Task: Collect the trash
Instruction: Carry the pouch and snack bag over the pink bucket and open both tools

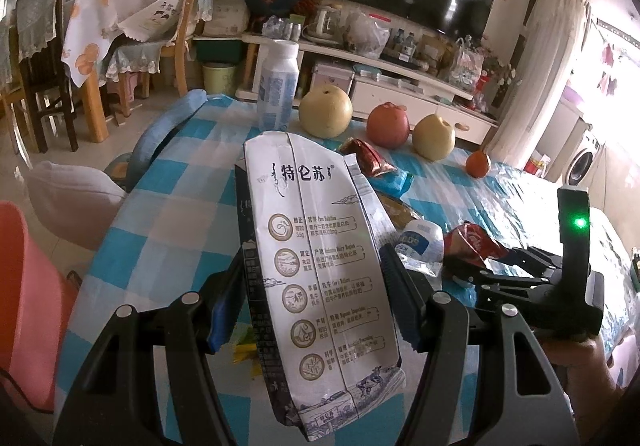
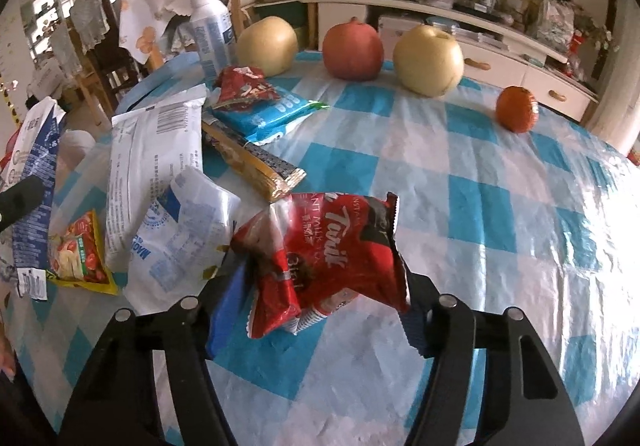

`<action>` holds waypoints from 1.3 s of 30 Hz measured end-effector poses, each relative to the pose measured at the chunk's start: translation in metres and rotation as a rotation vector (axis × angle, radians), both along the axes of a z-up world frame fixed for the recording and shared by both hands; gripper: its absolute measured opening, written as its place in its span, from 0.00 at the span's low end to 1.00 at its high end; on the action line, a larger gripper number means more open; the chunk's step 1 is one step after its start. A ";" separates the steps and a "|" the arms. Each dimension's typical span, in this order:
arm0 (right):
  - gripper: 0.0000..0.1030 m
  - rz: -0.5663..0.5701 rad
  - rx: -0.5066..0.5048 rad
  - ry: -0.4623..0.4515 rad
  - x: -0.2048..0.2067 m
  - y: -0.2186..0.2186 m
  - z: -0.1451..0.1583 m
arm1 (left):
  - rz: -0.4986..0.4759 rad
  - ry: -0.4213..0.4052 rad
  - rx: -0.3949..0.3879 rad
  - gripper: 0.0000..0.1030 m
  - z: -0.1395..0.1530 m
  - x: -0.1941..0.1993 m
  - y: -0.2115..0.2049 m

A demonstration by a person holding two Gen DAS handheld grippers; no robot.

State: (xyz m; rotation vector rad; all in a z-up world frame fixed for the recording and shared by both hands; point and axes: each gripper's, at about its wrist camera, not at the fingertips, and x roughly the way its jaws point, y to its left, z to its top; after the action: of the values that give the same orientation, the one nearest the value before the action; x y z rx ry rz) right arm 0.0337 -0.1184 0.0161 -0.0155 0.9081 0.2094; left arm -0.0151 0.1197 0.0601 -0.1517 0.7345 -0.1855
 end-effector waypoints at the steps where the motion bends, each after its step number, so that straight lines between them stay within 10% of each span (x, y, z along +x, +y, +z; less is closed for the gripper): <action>1: 0.64 -0.007 0.001 -0.005 -0.001 -0.001 0.002 | 0.002 -0.002 -0.002 0.63 0.001 -0.001 0.002; 20: 0.63 0.002 0.113 -0.130 -0.051 0.051 0.065 | 0.114 -0.088 -0.065 0.63 0.034 -0.027 0.065; 39: 0.65 0.534 0.123 -0.227 -0.099 0.335 0.119 | 0.576 -0.143 -0.177 0.63 0.054 -0.087 0.260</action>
State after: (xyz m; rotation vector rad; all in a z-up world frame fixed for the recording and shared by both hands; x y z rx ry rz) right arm -0.0656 0.2169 0.1350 -0.1658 0.6482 0.7455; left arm -0.1025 0.3802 0.1138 -0.5052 0.5062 0.2871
